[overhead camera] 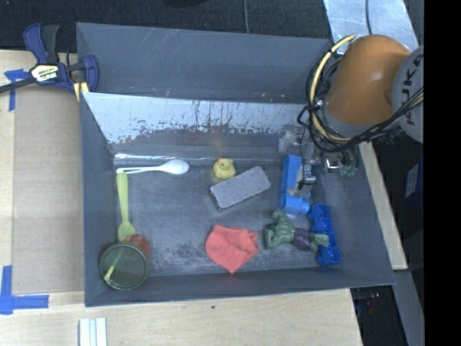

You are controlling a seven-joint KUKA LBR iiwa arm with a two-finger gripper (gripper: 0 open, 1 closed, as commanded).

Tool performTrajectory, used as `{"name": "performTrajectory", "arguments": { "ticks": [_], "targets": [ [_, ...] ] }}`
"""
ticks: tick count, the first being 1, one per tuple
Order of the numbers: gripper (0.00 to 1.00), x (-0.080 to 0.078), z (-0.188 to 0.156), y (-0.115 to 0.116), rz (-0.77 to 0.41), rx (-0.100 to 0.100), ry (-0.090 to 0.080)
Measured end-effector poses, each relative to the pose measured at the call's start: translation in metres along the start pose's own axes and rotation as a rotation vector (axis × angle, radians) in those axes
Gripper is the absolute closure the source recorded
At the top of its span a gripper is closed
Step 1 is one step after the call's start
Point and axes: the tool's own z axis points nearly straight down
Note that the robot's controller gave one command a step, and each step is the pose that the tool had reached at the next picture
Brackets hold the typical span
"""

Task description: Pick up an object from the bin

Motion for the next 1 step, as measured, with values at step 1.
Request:
{"name": "performTrajectory", "arguments": {
  "ticks": [1],
  "targets": [
    [0.00,0.0011,0.0213,-0.0025,-0.170,0.000,0.000]
  ]
}}
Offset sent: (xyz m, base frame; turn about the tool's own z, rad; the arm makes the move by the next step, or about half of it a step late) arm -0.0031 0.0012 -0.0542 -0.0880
